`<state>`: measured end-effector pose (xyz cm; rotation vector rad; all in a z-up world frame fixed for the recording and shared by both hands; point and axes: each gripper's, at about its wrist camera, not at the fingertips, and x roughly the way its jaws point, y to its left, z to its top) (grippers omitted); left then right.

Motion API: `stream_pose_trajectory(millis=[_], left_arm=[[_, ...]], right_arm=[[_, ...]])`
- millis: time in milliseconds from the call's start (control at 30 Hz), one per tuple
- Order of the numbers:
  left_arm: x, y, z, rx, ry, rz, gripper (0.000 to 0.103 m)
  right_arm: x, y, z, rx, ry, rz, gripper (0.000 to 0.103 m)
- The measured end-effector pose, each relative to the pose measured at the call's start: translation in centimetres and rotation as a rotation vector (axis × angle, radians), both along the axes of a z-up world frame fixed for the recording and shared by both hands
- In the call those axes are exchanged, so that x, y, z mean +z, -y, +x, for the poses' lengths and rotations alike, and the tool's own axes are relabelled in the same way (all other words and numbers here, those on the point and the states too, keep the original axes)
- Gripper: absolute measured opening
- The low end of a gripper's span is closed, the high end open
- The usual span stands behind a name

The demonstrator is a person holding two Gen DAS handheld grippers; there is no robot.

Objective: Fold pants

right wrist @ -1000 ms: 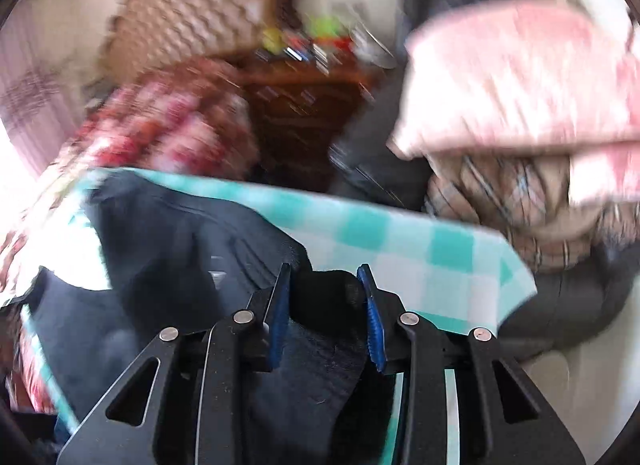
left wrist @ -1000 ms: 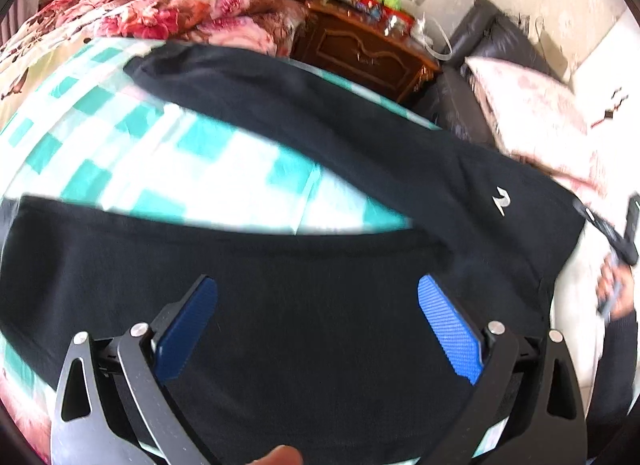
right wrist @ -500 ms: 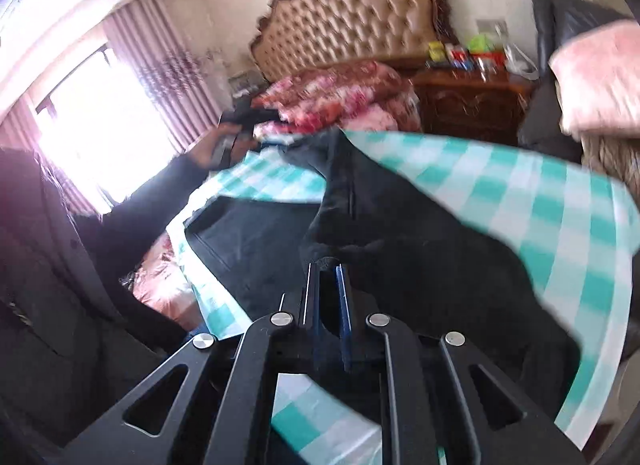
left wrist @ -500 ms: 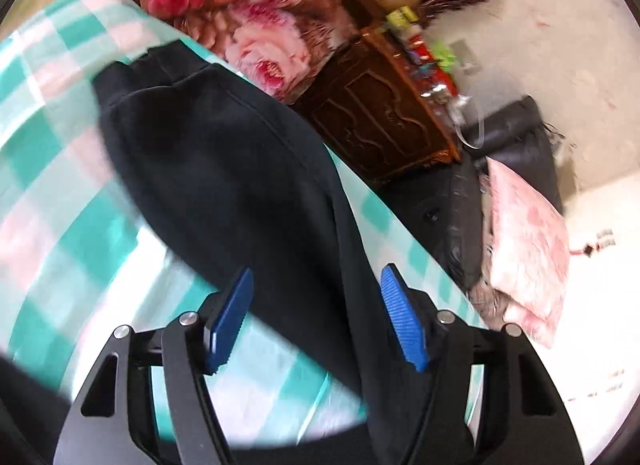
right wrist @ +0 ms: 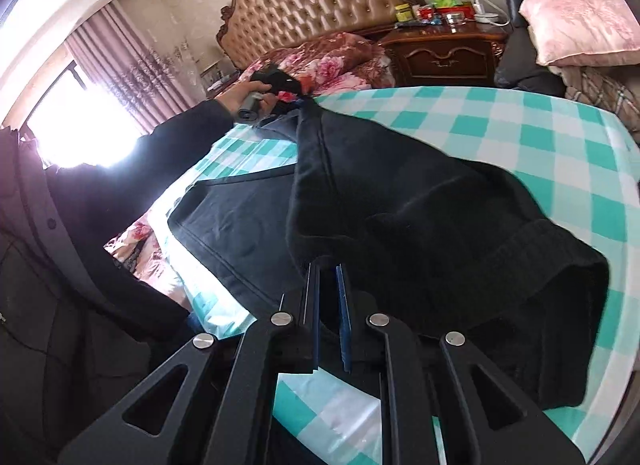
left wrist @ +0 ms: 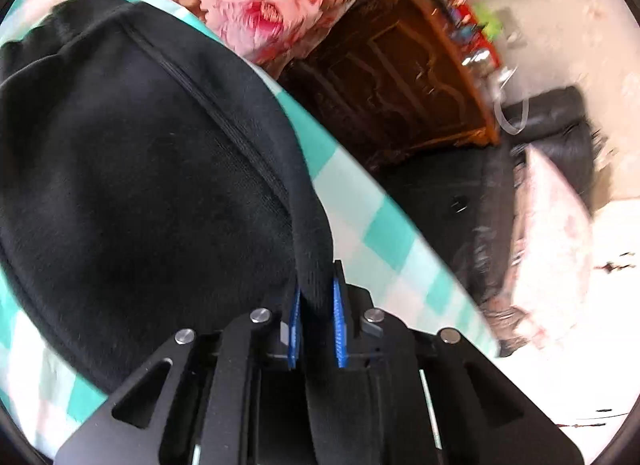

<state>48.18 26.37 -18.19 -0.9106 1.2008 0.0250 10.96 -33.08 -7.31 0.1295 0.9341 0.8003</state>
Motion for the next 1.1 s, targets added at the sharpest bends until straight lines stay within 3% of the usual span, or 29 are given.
stream_pose_trajectory(millis=[167,300,400,467,533,633,733,767,800,833,1000,1100], left_arm=[[6.5,-3.3,-8.8,0.060,0.138,-0.056,0.010],[10.6,-4.3,-22.1,0.064,0.245,-0.020,0.006],[8.9,-3.6,-30.0,0.057,0.203,0.009,0.006],[6.0,-3.3,-35.1,0.068,0.184,-0.019,0.006],[3.7,-3.5,-37.8,0.094,0.179,-0.051,0.006],[0.9,-3.7,-39.6,0.124,0.167,-0.082,0.006],[0.8,-3.7,-39.2,0.115,0.180,-0.072,0.008],[1.3,-3.7,-39.2,0.120,0.189,-0.050,0.014],[1.7,-4.0,-39.5,0.124,0.196,-0.031,0.039],[2.2,-4.2,-39.4,0.124,0.214,-0.008,0.057],[4.5,-3.8,-38.3,0.079,0.244,0.148,0.059],[6.1,-3.7,-36.7,0.043,0.239,0.321,0.070]], right_arm=[[1.1,4.5,0.0,-0.066,0.040,-0.042,0.014],[-0.9,9.6,1.0,-0.200,-0.057,-0.002,0.014],[-4.5,12.5,1.6,-0.353,-0.205,0.047,0.016],[-6.3,13.9,1.1,-0.471,-0.280,0.111,0.016],[-7.2,15.0,0.3,-0.555,-0.336,0.182,0.016],[-7.9,15.8,-1.6,-0.668,-0.398,0.242,0.017],[-8.0,14.5,-3.1,-0.680,-0.439,0.229,0.019],[-8.1,13.6,-3.5,-0.676,-0.456,0.226,0.032],[-8.3,13.2,-3.6,-0.680,-0.465,0.224,0.051],[-8.6,12.9,-3.7,-0.698,-0.476,0.221,0.099],[-8.8,11.8,-3.5,-0.740,-0.470,0.276,0.098],[-9.6,11.9,-2.6,-0.769,-0.503,0.267,0.090]])
